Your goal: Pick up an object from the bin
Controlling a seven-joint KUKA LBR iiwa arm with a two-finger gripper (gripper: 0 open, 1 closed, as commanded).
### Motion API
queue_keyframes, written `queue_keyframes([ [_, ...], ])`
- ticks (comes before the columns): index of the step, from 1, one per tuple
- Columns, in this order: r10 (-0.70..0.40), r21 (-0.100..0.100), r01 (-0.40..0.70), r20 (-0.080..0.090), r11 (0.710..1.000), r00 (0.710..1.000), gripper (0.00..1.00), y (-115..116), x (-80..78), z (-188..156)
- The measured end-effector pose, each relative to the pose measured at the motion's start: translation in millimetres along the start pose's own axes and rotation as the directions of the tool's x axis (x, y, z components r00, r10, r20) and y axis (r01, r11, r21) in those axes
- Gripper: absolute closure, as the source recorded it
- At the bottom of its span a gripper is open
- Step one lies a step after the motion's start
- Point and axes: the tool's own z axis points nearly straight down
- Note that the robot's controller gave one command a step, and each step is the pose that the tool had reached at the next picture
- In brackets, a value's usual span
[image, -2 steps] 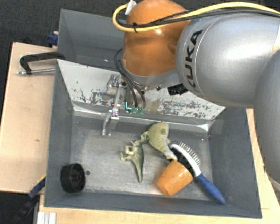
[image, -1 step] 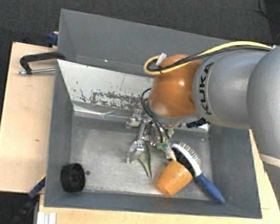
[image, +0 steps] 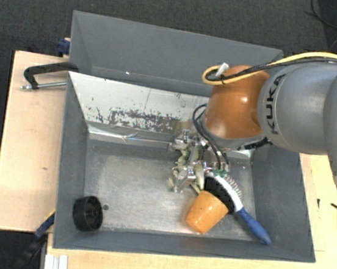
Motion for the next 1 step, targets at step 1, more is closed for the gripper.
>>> queue_keyframes([
  [1, 0.002, 0.005, -0.002, 0.015, 1.000, 1.000, 1.00, -1.3, -3.1, -2.4],
])
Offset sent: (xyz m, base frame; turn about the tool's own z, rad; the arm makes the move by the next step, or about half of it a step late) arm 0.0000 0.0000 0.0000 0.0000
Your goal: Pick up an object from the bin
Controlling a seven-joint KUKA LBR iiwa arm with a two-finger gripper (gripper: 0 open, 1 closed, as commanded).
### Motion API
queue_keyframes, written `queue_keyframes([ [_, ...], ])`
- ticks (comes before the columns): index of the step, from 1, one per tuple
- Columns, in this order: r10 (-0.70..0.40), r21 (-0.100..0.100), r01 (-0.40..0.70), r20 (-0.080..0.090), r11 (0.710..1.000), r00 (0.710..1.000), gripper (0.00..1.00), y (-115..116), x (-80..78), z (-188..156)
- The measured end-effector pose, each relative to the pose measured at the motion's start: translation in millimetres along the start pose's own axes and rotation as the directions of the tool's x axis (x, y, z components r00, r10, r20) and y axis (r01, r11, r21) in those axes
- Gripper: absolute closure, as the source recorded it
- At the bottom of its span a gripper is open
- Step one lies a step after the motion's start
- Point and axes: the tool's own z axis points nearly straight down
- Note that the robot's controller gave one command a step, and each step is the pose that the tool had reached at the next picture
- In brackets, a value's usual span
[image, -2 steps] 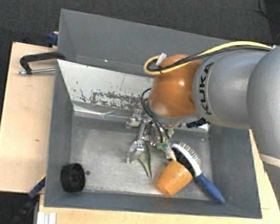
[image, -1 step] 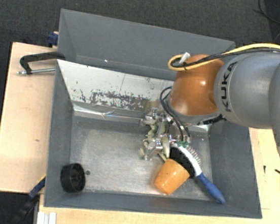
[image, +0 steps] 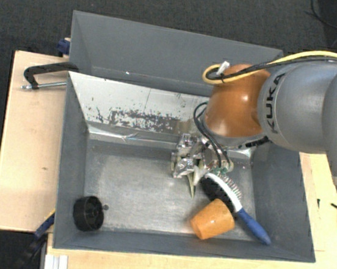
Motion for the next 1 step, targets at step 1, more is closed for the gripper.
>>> queue_keyframes([
  [1, -0.083, 0.003, 0.083, -0.006, 0.997, 0.997, 1.00, -21.5, -1.1, -141.5],
])
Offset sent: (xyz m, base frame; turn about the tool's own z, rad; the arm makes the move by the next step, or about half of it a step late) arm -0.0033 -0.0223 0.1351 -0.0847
